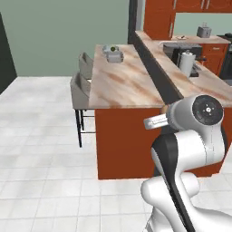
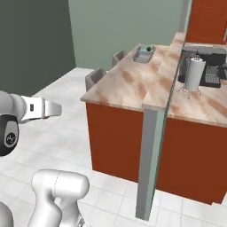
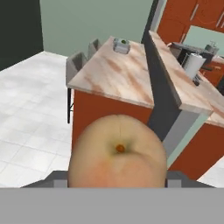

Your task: Place the cold items (peach and lime) from the fridge in one tupperware on the dining counter. Place the warm items (kebab skewer and hot dog) in the stove area in another tupperware.

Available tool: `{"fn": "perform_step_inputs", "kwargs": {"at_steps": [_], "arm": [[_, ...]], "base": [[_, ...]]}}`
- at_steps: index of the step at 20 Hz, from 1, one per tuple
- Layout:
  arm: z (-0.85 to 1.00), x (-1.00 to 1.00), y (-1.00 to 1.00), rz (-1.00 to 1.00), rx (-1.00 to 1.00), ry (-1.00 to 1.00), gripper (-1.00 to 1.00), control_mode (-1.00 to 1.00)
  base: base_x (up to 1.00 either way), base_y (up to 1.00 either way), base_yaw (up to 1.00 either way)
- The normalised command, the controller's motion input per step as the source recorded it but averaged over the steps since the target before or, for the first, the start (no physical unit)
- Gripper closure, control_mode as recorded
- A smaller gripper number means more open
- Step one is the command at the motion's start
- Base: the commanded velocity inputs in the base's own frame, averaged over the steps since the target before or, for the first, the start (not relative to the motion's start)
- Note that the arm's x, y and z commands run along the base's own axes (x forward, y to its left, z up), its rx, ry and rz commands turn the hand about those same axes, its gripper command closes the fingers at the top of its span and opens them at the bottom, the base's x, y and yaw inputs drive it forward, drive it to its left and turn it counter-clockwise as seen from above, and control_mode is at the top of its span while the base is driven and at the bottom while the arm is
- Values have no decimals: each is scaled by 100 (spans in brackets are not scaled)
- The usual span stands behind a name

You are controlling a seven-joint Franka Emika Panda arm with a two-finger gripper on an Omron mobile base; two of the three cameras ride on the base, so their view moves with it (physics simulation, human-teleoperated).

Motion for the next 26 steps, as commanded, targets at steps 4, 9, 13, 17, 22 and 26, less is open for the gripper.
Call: {"fn": "perform_step_inputs", "kwargs": {"at_steps": [4, 9, 13, 17, 22, 26], "arm": [[0, 0, 0, 0, 0, 0, 100, 100], [0, 0, 0, 0, 0, 0, 100, 100], [0, 0, 0, 0, 0, 0, 100, 100], [0, 0, 0, 0, 0, 0, 100, 100], [0, 0, 0, 0, 0, 0, 100, 100], [0, 0, 0, 0, 0, 0, 100, 100]], "base": [[57, 100, -41], [62, 100, -39], [67, 100, -39], [67, 100, -38], [70, 100, -38], [75, 100, -35]]}}
